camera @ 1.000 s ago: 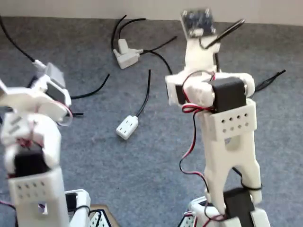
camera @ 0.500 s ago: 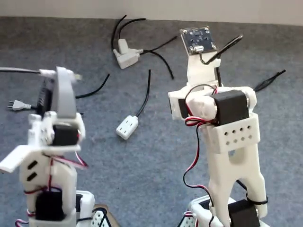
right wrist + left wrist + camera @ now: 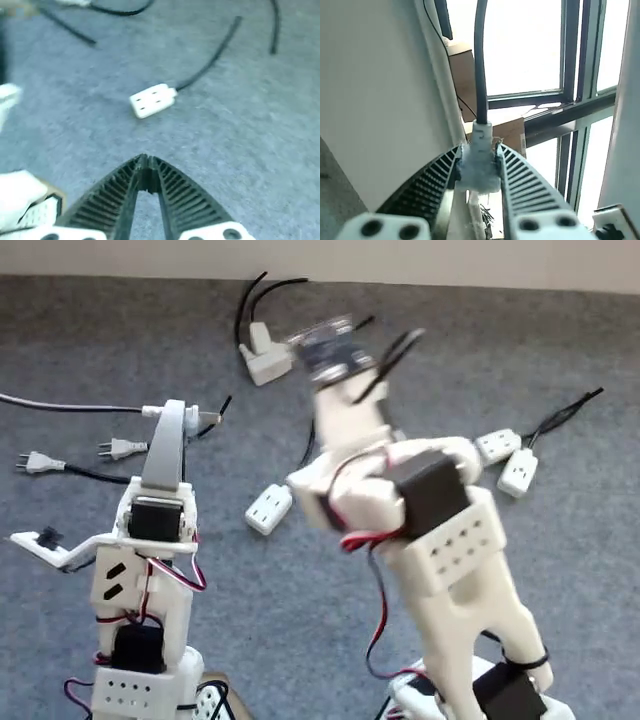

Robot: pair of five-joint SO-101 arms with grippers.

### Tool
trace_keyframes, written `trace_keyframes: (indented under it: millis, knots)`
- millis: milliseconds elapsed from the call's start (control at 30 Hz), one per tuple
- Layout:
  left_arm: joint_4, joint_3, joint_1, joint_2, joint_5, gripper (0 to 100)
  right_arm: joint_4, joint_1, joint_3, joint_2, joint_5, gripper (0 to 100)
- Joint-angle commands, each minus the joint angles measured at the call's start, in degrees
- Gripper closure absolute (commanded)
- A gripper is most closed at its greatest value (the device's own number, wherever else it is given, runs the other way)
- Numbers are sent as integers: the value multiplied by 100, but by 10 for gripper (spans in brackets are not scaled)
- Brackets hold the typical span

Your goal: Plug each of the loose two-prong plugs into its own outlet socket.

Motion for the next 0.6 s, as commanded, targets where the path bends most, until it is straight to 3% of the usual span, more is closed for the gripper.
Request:
trace_keyframes:
  millis: [0, 567]
  knots:
    - [-229, 22, -22, -40, 325, 993, 180, -505, 22, -75, 70, 991]
    - [-193, 31, 629, -40, 308, 993, -207, -523, -664, 497, 62, 991]
